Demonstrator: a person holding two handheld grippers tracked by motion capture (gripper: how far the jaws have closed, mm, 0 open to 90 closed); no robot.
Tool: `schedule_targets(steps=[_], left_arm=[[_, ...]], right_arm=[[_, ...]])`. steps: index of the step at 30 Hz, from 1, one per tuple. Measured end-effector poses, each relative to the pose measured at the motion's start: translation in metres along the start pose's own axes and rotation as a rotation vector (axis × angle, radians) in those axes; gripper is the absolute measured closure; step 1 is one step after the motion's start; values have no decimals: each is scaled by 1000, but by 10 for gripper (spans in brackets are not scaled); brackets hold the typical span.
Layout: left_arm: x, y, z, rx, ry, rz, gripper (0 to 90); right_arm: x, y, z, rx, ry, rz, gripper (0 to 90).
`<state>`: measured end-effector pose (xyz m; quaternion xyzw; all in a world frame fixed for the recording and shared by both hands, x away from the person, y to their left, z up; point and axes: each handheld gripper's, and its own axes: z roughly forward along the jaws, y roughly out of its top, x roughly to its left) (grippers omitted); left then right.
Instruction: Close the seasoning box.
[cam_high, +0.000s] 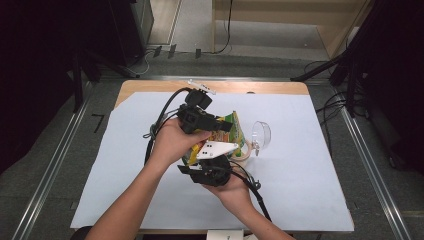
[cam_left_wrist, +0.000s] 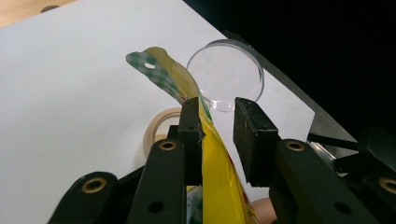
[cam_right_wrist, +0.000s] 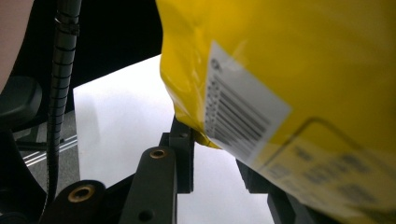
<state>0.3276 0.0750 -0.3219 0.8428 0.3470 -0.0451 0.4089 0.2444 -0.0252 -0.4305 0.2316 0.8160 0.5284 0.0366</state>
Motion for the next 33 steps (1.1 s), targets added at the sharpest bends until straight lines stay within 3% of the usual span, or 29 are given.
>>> schedule_targets(steps=[33], left_arm=[[0, 0, -1, -13, 3, 0, 733]], right_arm=[[0, 1, 0, -8, -1, -2, 712]])
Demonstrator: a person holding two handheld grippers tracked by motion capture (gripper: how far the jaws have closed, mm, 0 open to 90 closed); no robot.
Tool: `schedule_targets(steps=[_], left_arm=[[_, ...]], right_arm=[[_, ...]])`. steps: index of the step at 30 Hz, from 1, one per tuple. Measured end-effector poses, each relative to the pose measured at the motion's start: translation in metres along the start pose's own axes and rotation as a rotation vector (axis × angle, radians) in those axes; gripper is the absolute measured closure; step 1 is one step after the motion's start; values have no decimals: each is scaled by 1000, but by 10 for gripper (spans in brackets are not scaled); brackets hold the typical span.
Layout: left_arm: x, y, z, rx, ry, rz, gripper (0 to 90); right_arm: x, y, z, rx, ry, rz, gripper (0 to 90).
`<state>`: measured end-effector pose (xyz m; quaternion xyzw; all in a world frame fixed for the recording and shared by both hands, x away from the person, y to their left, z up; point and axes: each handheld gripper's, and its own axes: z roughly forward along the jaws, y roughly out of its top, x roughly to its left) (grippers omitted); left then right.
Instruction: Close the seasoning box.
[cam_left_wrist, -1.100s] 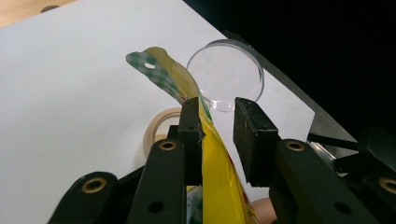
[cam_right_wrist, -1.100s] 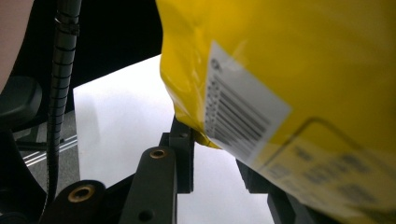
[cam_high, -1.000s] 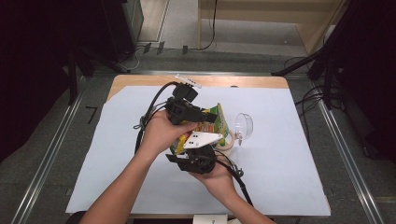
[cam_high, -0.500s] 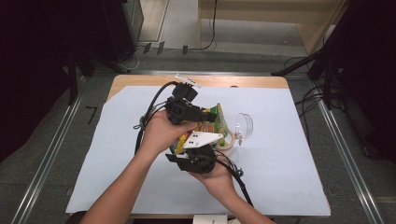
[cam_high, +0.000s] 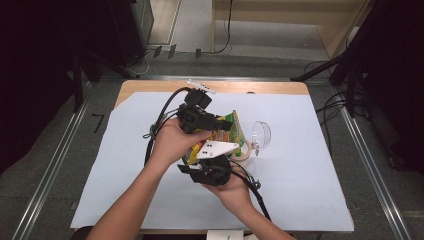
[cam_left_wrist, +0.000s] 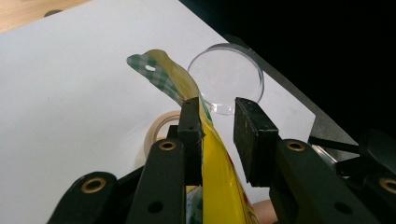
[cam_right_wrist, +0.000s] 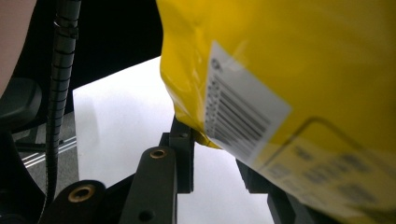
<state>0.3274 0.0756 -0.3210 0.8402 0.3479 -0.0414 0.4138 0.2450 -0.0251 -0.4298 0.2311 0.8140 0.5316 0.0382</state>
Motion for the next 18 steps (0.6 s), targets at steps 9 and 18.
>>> schedule_targets(steps=[9, 18], left_arm=[[-1, 0, 0, 1, 6, 4, 733], [-3, -1, -2, -8, 6, 6, 733]], right_arm=[[1, -1, 1, -1, -1, 1, 713], [2, 0, 0, -4, 0, 0, 713]])
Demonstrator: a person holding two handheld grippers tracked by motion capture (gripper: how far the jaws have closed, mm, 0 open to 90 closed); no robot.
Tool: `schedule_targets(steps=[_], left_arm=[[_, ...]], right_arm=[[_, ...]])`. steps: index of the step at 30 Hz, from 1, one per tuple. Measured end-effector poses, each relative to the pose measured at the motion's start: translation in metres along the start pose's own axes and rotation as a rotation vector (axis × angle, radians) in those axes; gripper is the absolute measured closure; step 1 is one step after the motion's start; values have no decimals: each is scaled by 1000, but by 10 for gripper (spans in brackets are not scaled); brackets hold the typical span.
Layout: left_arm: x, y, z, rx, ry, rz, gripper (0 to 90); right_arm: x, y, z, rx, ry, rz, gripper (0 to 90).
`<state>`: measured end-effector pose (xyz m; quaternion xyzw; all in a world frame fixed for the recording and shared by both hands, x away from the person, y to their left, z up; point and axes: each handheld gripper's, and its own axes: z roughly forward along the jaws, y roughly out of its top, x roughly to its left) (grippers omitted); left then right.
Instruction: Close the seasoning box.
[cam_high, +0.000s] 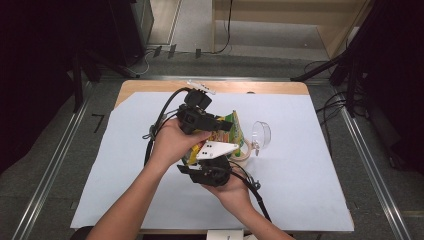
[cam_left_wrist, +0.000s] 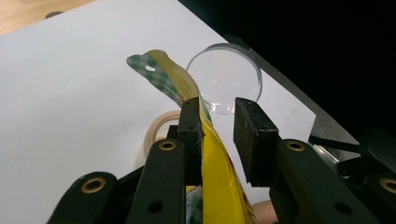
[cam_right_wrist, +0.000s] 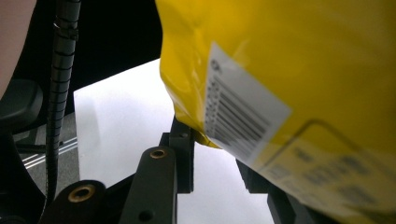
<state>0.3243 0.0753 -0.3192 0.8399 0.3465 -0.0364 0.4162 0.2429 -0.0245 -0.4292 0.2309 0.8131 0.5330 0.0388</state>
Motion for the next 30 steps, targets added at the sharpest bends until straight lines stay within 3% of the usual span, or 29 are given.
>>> schedule_targets(steps=[4, 15, 26, 30], left_arm=[[-1, 1, -2, -15, 0, 0, 742], [-2, 1, 0, -1, 7, -3, 736], [-3, 1, -4, -21, 0, 1, 735], [-1, 1, -3, -6, 4, -4, 734]], right_arm=[[1, 2, -1, -3, -3, 0, 713], [3, 1, -1, -14, 7, 23, 713], [3, 3, -3, -4, -7, -5, 714], [3, 3, -2, -7, -4, -5, 714]])
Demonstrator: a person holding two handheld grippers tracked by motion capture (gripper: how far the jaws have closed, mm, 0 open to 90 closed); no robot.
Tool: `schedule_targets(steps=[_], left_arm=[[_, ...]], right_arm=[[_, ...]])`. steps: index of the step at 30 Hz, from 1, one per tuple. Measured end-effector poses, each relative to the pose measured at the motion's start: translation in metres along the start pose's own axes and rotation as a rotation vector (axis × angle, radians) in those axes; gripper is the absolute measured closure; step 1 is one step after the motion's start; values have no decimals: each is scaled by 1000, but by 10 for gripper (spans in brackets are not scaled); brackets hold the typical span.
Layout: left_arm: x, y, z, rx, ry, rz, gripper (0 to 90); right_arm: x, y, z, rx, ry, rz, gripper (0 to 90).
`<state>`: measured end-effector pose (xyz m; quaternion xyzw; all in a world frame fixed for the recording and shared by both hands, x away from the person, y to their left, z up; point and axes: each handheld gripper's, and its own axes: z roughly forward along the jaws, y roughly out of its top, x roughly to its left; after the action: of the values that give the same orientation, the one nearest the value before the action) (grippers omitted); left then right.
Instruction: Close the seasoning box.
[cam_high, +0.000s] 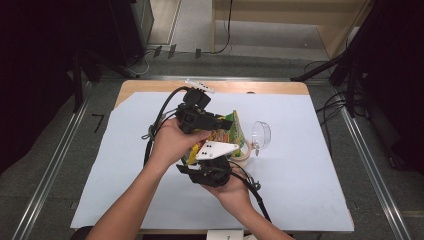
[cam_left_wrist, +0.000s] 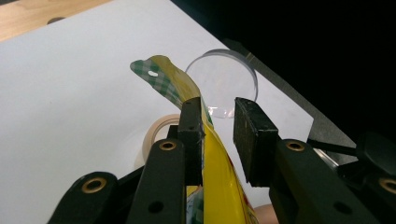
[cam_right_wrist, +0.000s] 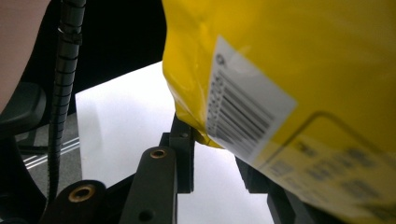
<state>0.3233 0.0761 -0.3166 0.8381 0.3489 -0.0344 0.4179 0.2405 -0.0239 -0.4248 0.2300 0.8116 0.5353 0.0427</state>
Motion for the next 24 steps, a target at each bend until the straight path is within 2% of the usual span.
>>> schedule_targets(steps=[5, 15, 24], left_arm=[[0, 0, 3, 7, 3, 0, 733], [-2, 1, 1, -3, -5, 7, 734], [-2, 1, 3, 12, 2, 10, 733]], right_arm=[[-1, -3, 2, 2, 14, 23, 713], [0, -1, 1, -5, -8, 4, 709], [0, -3, 2, -5, -1, 17, 710]])
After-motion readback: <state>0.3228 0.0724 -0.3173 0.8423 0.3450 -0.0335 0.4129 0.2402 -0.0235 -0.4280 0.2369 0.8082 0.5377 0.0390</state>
